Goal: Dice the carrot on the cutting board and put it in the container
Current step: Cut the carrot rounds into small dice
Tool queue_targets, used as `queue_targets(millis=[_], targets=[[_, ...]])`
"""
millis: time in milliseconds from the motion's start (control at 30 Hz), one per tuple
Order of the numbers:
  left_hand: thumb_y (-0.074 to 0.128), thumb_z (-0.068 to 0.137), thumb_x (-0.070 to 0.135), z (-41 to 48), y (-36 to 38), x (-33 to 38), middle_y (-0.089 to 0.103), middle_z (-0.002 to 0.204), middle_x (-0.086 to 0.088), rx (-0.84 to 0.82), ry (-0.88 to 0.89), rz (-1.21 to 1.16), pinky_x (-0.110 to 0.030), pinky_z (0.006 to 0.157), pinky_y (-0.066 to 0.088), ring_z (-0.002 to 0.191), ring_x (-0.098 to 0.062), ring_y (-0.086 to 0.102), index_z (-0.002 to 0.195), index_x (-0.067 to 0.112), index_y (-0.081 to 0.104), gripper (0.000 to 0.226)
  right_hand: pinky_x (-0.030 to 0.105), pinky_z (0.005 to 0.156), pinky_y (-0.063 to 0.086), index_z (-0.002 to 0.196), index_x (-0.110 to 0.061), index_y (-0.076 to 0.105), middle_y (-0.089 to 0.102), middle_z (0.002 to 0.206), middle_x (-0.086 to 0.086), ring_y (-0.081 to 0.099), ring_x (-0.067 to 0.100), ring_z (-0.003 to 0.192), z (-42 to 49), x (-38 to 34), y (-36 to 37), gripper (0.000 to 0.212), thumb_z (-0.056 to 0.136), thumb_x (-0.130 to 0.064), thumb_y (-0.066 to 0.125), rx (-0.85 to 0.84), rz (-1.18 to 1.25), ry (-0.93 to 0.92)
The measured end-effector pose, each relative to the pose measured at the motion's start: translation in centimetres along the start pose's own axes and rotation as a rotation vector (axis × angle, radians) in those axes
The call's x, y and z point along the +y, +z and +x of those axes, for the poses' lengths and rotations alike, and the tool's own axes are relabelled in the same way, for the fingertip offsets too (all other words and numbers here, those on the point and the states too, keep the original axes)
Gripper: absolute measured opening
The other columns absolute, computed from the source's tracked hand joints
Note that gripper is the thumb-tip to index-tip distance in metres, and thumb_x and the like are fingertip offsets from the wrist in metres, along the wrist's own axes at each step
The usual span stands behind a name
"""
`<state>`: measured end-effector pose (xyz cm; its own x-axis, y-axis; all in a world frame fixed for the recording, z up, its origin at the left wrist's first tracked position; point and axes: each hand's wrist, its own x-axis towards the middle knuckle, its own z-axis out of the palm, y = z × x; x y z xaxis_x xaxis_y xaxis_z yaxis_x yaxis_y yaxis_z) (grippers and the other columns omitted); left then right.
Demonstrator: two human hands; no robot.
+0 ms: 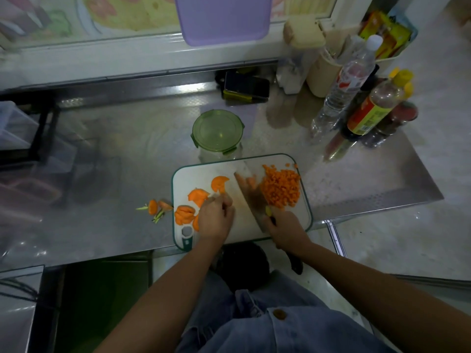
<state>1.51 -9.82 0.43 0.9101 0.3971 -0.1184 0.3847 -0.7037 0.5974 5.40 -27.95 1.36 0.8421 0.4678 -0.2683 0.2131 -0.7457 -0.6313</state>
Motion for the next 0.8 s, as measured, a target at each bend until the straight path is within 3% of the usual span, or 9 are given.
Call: queue_targets(millis=[100,267,367,567,700,800], targets=[[0.063,0.082,0.009,0.1,-0.2,-0.4,0.068,0.094,-0.013,0.002,0.004,-0.005,-0.034,0.072,0.046,0.086,-0.030,0.061,0.092,0.008,0.070,0.012,0.048,0.057,0.048,0.085,-0.006,0.050,0.055,0.066,0.019,0.055,0.035,0.056,0.1,0.5,0.0,0.019,0.097,-0.022,0.048,0.000,0.030,0.042],[0.062,0.082,0.009,0.6,-0.4,-0.6,0.066,0.094,-0.013,-0.009,0.018,0.001,-0.035,0.072,0.048,0.085,-0.029,0.061,0.093,0.009,0.070,0.013,0.042,0.045,0.049,0.069,-0.017,0.044,0.047,0.055,0.006,0.055,0.027,0.044,0.1,1.0,-1.5,0.028,0.095,-0.020,0.051,0.060,0.124,0.114],[0.060,0.083,0.011,1.3,-0.4,0.0,0.064,0.093,-0.015,-0.022,0.061,0.047,-0.036,0.070,0.045,0.086,-0.031,0.059,0.094,0.007,0.068,0.014,0.039,0.042,0.051,0.078,-0.014,0.050,0.050,0.058,0.006,0.054,0.025,0.043,0.3,1.2,-1.6,0.019,0.096,-0.021,0.050,0.101,0.225,0.200],[0.051,0.091,0.016,3.4,0.5,2.2,0.053,0.117,-0.014,-0.095,0.173,0.176,-0.039,0.085,0.042,0.111,-0.031,0.047,0.115,0.009,0.062,0.028,0.040,0.045,0.053,0.097,-0.004,0.058,0.056,0.062,0.013,0.054,0.020,0.040,0.6,1.7,-2.1,0.020,0.097,-0.021,0.047,0.147,0.355,0.293],[0.047,0.092,0.012,5.6,1.4,3.7,0.043,0.140,-0.014,-0.182,0.298,0.283,-0.037,0.100,0.030,0.123,-0.033,0.039,0.137,0.009,0.046,0.045,0.041,0.045,0.051,0.078,-0.009,0.050,0.048,0.051,0.005,0.049,0.015,0.034,0.6,1.9,-2.5,0.021,0.097,-0.018,0.048,0.154,0.412,0.327],[0.041,0.095,0.012,7.1,2.3,4.3,0.026,0.154,-0.010,-0.272,0.346,0.420,-0.035,0.111,0.022,0.135,-0.031,0.028,0.148,0.015,0.029,0.054,0.036,0.042,0.048,0.075,-0.012,0.048,0.047,0.050,0.004,0.049,0.018,0.035,0.6,2.0,-2.7,0.022,0.097,-0.017,0.048,0.145,0.434,0.329]])
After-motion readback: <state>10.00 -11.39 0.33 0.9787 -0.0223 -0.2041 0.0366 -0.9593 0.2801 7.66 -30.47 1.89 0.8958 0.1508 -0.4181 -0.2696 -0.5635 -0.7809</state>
